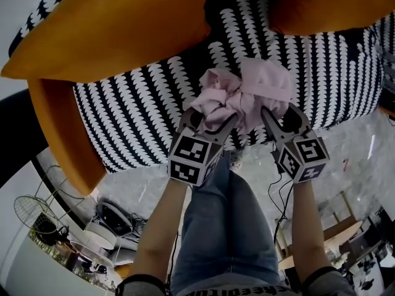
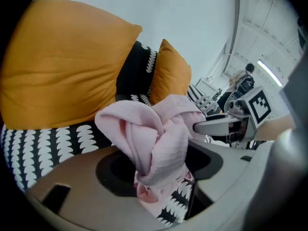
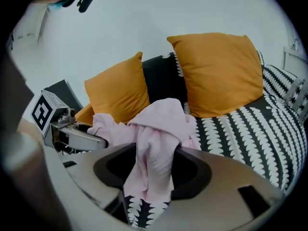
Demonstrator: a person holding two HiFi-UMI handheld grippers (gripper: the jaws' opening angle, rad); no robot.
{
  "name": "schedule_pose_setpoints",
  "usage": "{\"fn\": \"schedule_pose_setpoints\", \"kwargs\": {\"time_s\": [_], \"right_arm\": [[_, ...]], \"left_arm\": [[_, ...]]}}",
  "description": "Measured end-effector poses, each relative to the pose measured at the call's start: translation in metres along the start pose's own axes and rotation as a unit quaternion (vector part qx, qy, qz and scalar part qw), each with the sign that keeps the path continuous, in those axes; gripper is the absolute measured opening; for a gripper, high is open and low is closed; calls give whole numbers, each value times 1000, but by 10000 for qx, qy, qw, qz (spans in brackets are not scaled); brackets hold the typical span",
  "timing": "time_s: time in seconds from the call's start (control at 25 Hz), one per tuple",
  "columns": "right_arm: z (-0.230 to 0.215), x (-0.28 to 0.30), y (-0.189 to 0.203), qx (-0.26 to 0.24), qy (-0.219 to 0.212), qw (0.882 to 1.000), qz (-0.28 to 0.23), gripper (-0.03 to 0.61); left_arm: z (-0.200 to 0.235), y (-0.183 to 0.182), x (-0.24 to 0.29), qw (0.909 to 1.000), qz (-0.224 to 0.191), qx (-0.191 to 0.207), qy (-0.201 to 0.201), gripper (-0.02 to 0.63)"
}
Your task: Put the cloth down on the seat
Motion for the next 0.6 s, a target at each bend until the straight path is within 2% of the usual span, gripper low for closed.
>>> {"fn": "schedule_pose_setpoints", "kwargs": {"time_s": [0.24, 0.48, 0.52, 0.56, 0.6], "right_arm": [[1, -14, 1, -44, -44, 10000, -73, 239], [10, -44, -25, -86, -41, 9996, -269, 236], [11, -48, -27, -77, -68, 9993, -354, 218], [11, -52, -28, -71, -106, 9989, -442, 210], [12, -56, -29, -78, -148, 9985, -522, 201]], "left_arm": [[-9, -1, -14, 9998, -153, -64, -120, 308], [-26, -31, -42, 9991, -406, -31, -109, 307], [-29, -34, -45, 9988, -469, 9, -146, 307], [-32, -37, -48, 9983, -537, 53, -206, 298], [-35, -39, -51, 9977, -611, 103, -279, 260]]}}
Point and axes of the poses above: the fingertips, and each gripper's own axes: x forward along the fingers, z to its left, y out of its underside, the point moved 8 cm from there along -x, backward along the fingers, and after that the axes turned 1 degree about x, right-handed, at the moved point
